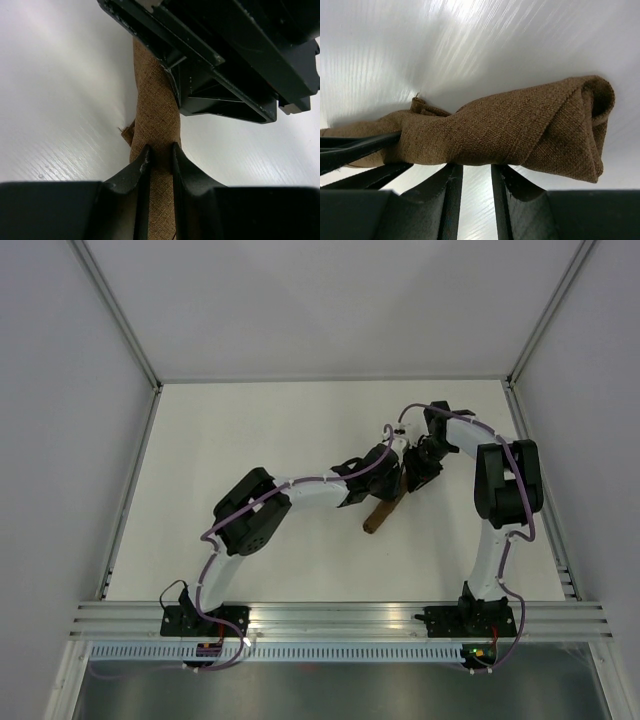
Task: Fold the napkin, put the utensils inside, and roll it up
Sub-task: Roll the napkin with the utensil
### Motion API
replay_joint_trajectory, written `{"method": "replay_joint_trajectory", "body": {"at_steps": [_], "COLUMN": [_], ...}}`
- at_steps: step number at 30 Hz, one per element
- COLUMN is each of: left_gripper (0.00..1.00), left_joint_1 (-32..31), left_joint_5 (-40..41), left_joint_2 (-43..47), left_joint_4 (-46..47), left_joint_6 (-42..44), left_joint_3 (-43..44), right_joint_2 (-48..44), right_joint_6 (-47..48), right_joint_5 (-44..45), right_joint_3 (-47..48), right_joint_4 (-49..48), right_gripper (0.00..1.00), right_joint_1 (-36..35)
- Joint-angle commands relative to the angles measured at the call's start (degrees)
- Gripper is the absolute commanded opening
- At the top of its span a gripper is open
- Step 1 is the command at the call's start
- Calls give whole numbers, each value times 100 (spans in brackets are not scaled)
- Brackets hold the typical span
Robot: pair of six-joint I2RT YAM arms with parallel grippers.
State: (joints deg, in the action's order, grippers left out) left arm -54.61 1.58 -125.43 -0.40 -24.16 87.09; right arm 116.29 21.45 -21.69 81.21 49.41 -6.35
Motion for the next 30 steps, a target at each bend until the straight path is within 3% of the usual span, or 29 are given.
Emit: {"method": "replay_joint_trajectory", "body": {"at_steps": [1, 13, 30], "left_gripper": [17, 20, 21], "left_joint_1": [-94, 38, 240], "left_joint_5": [-615, -1054, -1345], "left_joint_2": [-632, -720, -711], "left_joint_4": [-909, -856, -689], "left_joint_6": [-475, -853, -1266], "left_joint_3": [-61, 80, -323], "right_joint_2": [587, 1291, 949], "right_joint_6": [-203, -431, -826], "right_joint_5": [350, 614, 921], "right_joint_3": [395, 1581, 1179], "right_joint_4": [-828, -617, -906], "right_gripper": [35, 36, 35], "right_joint_1": [-226, -727, -798]}}
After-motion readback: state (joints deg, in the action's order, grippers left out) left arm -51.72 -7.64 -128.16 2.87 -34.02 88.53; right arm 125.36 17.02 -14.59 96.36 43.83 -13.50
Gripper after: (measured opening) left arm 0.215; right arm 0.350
